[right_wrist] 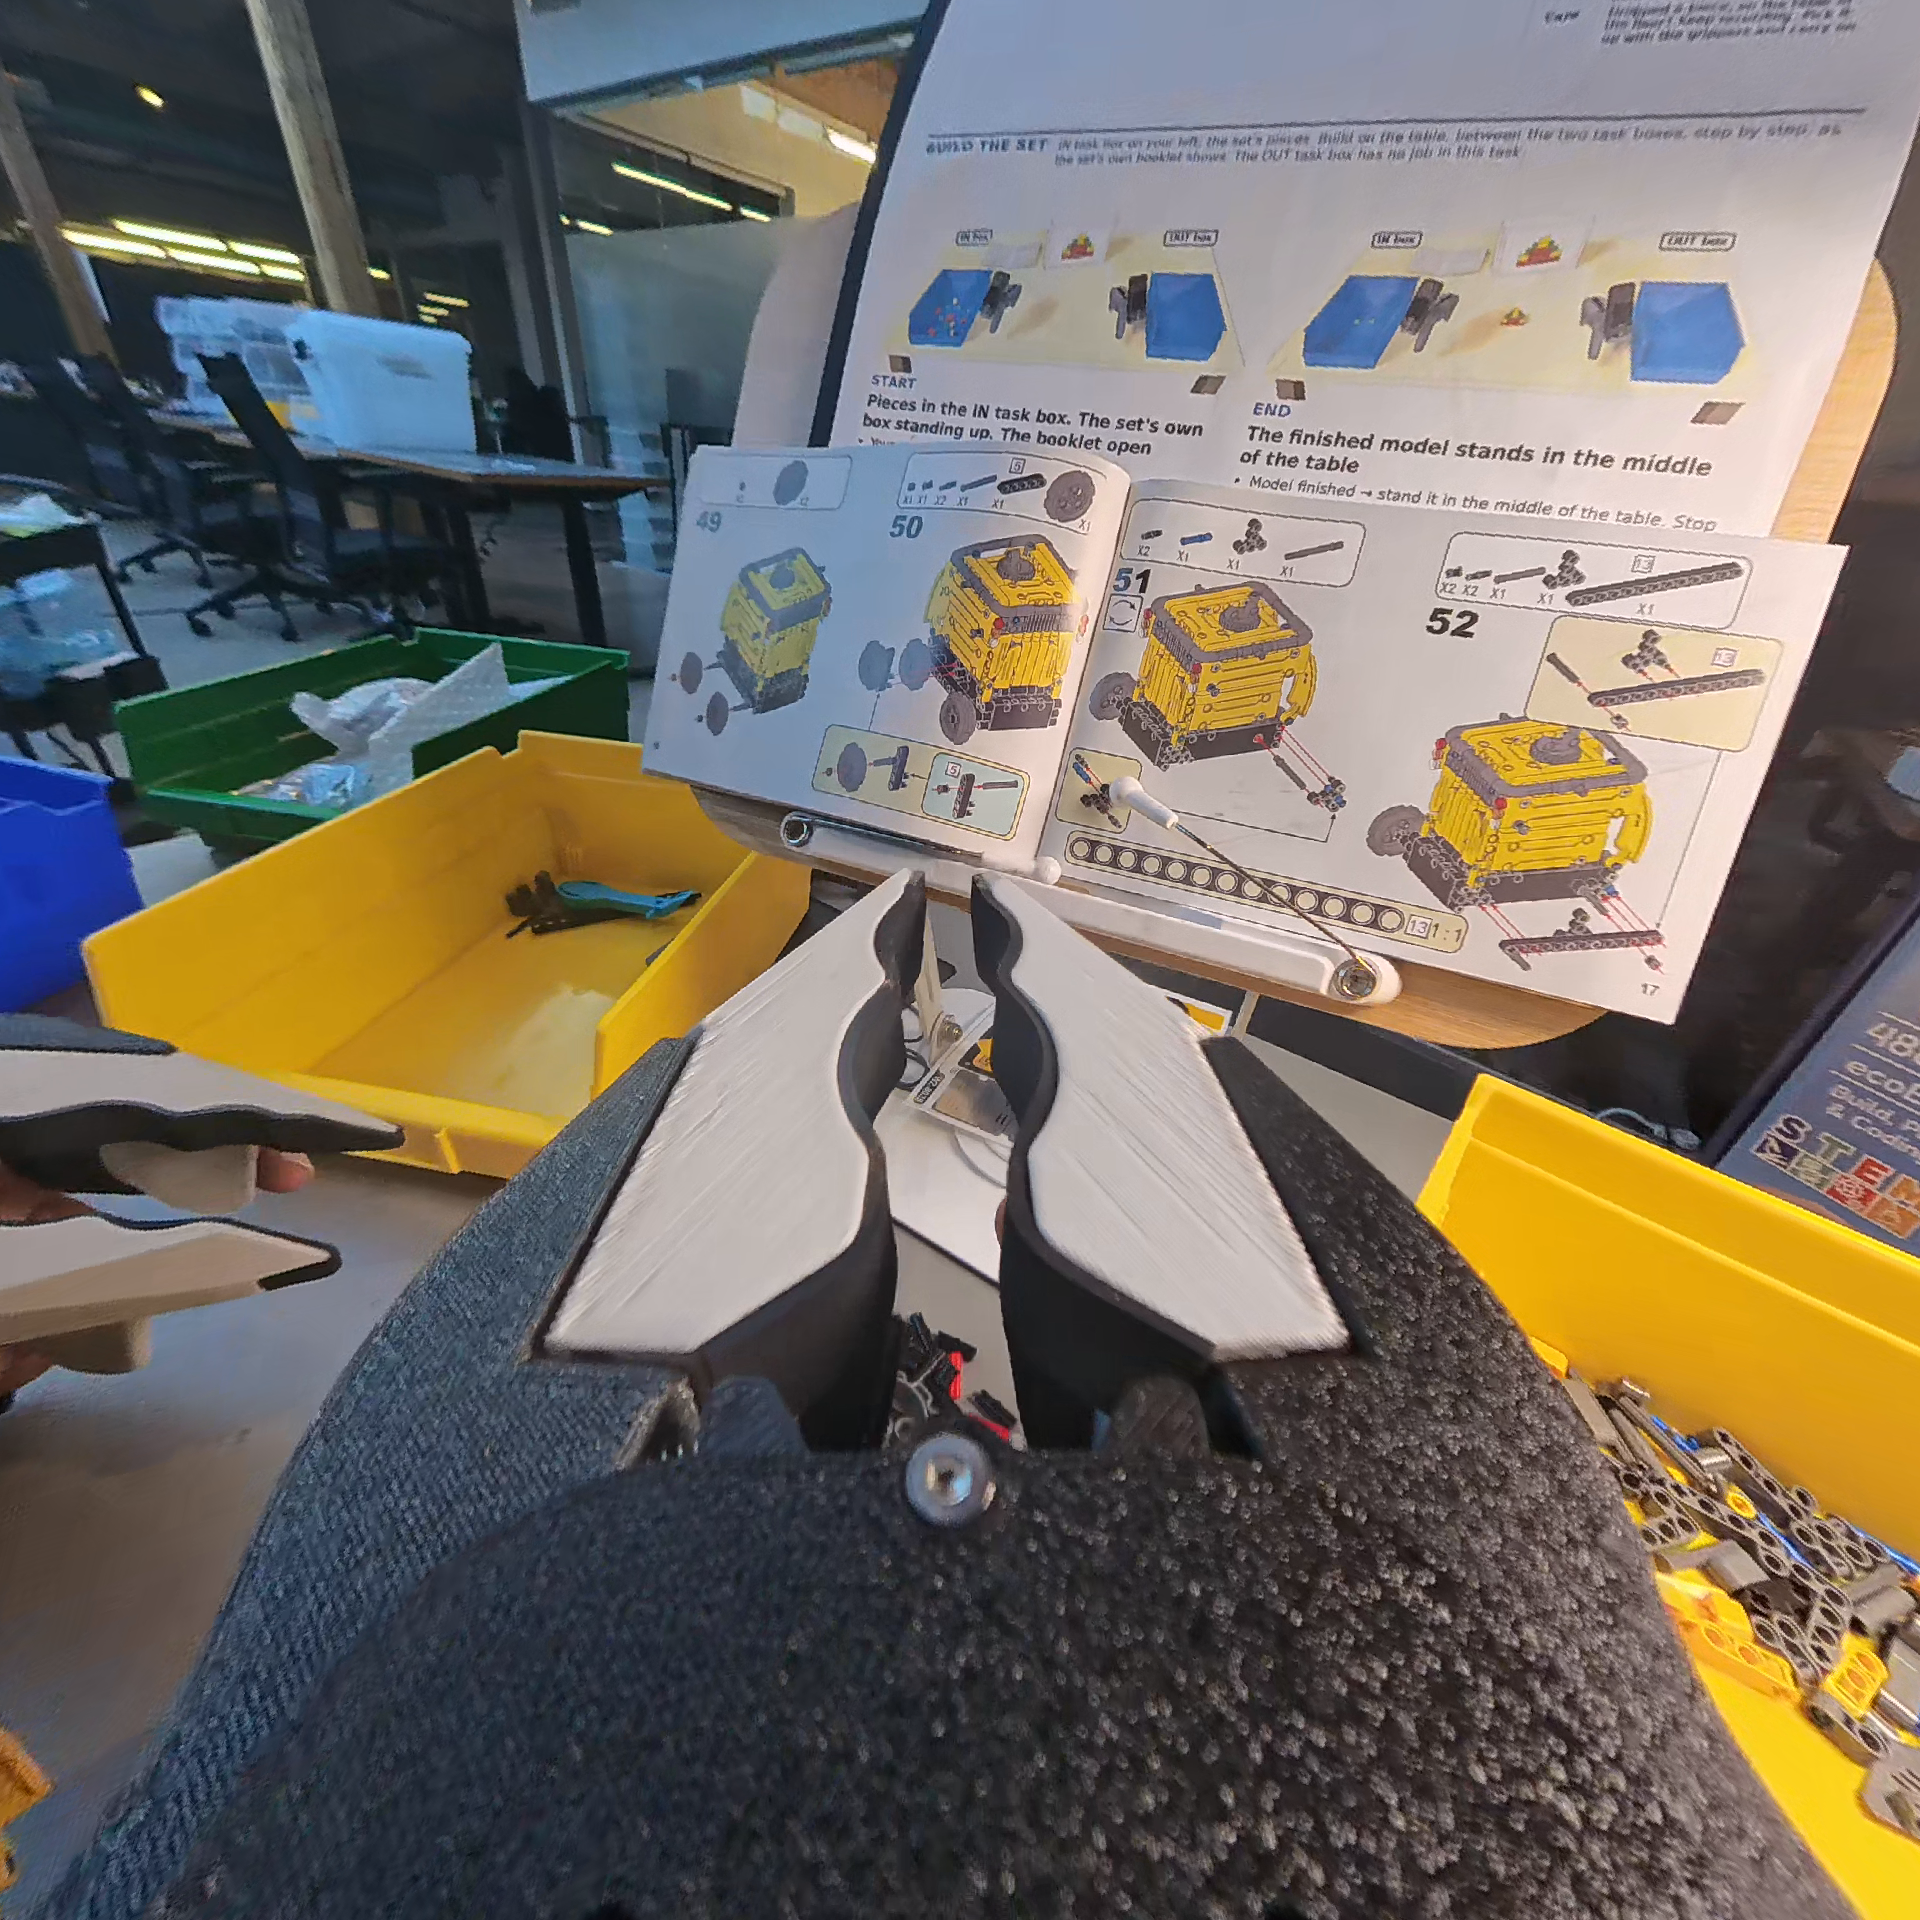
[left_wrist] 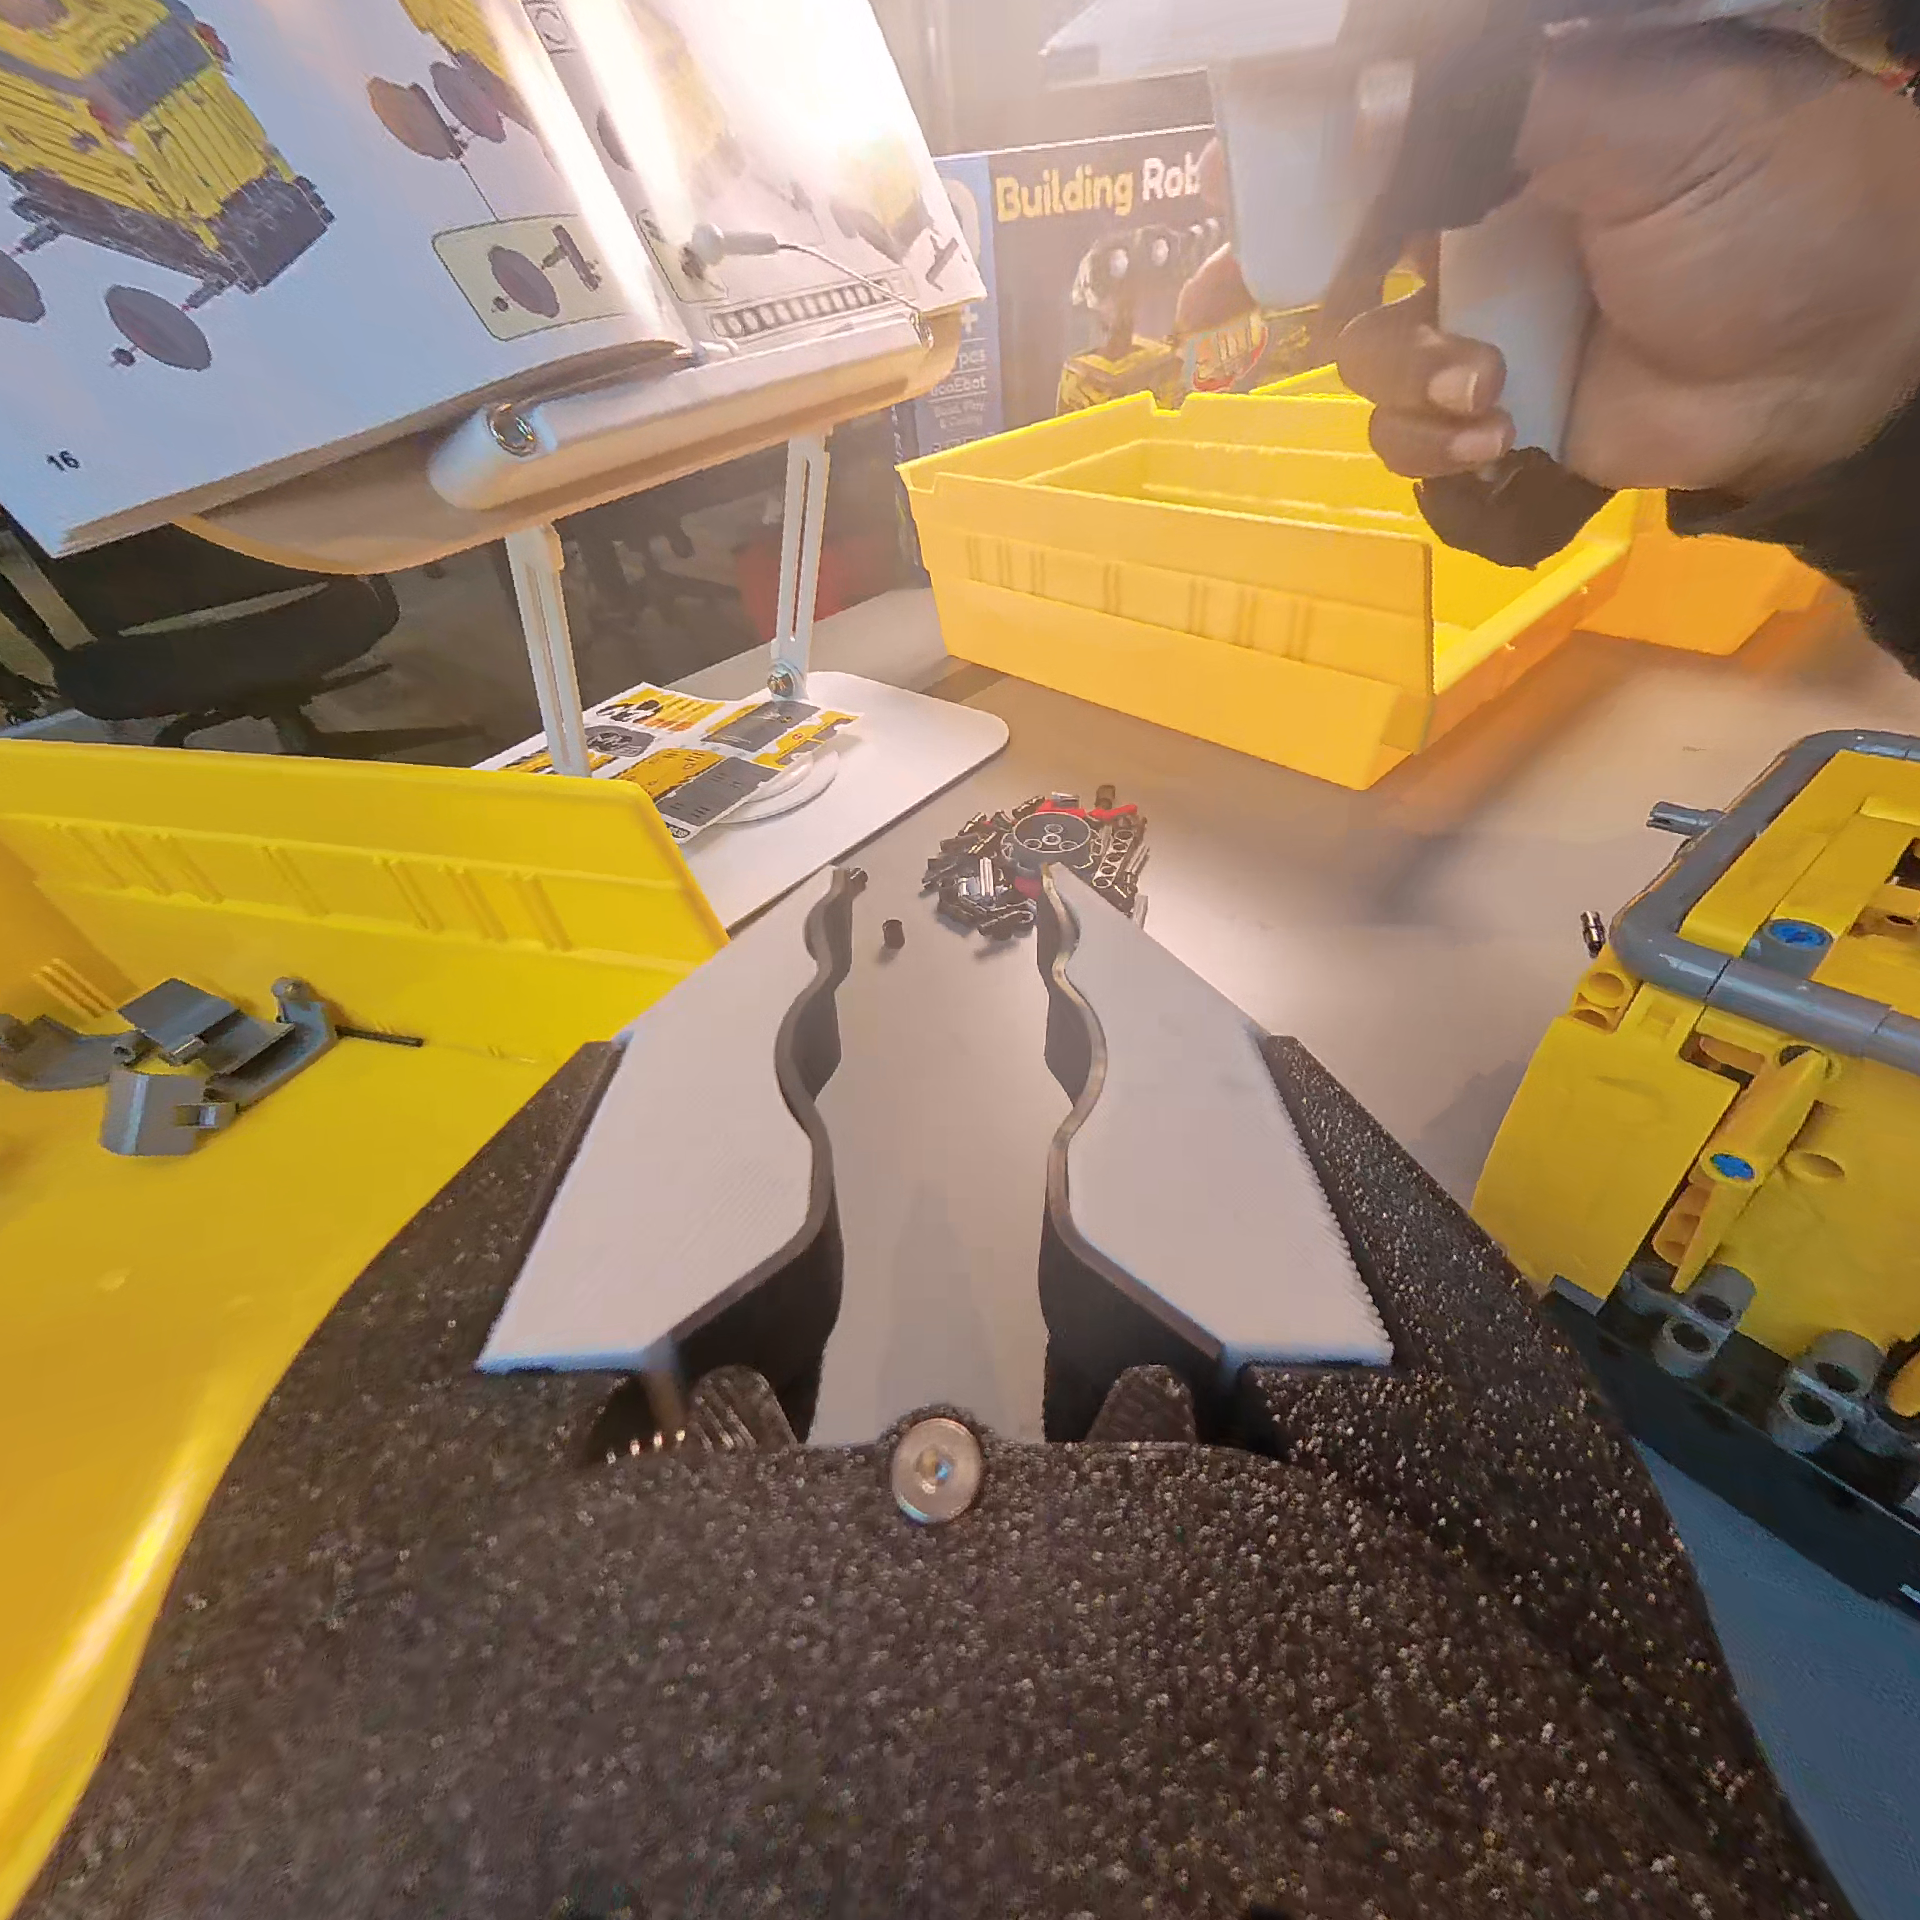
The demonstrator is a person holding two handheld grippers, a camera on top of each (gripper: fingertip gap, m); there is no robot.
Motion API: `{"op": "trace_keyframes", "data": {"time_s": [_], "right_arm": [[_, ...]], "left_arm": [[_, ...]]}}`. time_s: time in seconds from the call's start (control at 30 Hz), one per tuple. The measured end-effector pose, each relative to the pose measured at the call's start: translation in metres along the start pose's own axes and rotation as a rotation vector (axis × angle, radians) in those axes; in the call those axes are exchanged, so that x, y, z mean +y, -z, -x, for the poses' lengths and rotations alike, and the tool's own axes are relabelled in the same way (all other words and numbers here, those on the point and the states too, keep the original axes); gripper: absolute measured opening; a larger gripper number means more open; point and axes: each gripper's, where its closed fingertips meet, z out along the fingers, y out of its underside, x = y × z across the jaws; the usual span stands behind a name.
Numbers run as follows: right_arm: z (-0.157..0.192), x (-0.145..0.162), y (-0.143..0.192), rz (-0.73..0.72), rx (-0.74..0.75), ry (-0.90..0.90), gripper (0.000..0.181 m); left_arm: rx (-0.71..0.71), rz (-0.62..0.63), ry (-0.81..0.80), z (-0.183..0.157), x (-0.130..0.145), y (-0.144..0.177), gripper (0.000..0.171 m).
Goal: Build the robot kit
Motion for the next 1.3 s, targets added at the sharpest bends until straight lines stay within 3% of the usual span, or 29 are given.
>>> {"op": "trace_keyframes", "data": {"time_s": [0.4,0.6,0.73,0.87,1.13,1.3], "right_arm": [[-0.004,-0.003,0.062,-0.028,-0.022,-0.004,0.017],[-0.070,0.006,0.110,0.030,0.171,0.105,0.018],[-0.125,0.033,0.144,0.158,0.311,0.155,0.003],[-0.149,0.057,0.166,0.248,0.363,0.129,0.000],[-0.145,0.088,0.171,0.405,0.326,0.134,0.016],[-0.148,0.094,0.157,0.488,0.300,0.158,0.013]], "left_arm": [[0.009,0.019,-0.018,-0.004,0.005,-0.003,0.033],[0.009,0.018,-0.039,-0.005,0.004,-0.002,0.032],[0.008,0.023,-0.048,-0.005,0.006,-0.003,0.032],[0.002,0.037,-0.047,-0.006,0.011,-0.005,0.032],[-0.025,0.043,-0.063,-0.004,0.012,-0.008,0.031],[-0.014,0.049,-0.080,-0.008,0.013,-0.008,0.031]]}}
